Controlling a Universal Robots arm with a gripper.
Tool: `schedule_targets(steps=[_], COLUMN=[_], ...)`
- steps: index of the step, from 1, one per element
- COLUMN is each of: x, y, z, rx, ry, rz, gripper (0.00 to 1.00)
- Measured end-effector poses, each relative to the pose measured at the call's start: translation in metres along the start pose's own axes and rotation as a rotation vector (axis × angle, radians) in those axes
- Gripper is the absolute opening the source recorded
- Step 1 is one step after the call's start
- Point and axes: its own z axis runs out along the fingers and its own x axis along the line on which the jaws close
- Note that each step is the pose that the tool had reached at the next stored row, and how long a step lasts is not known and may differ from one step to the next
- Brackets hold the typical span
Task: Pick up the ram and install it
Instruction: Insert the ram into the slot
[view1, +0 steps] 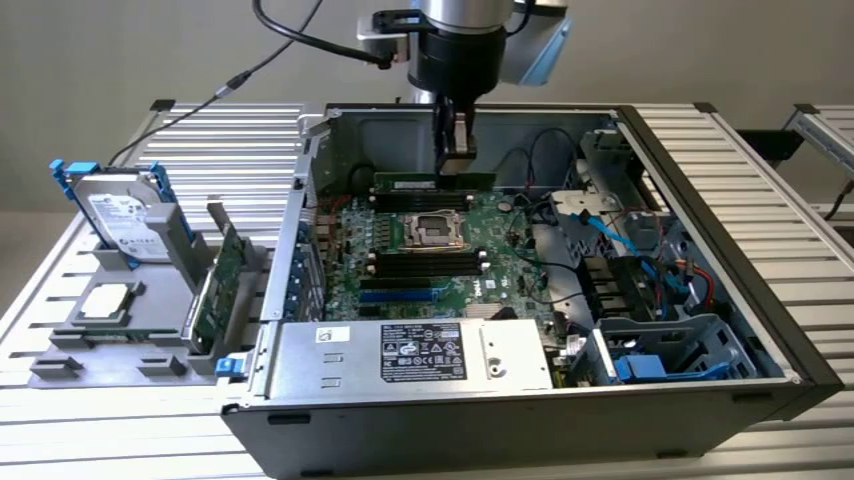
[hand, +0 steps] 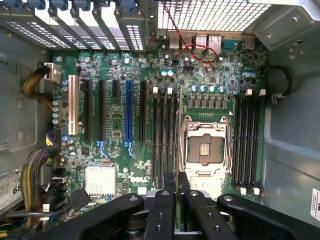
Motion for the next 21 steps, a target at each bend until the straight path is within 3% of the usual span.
schedule_targets(steps=[21], x=[0.004], y=[0.0015], z=[0.0382], rx=[-0.0003], ry=[0.0002], rz=[-0.012], gripper=[0.14])
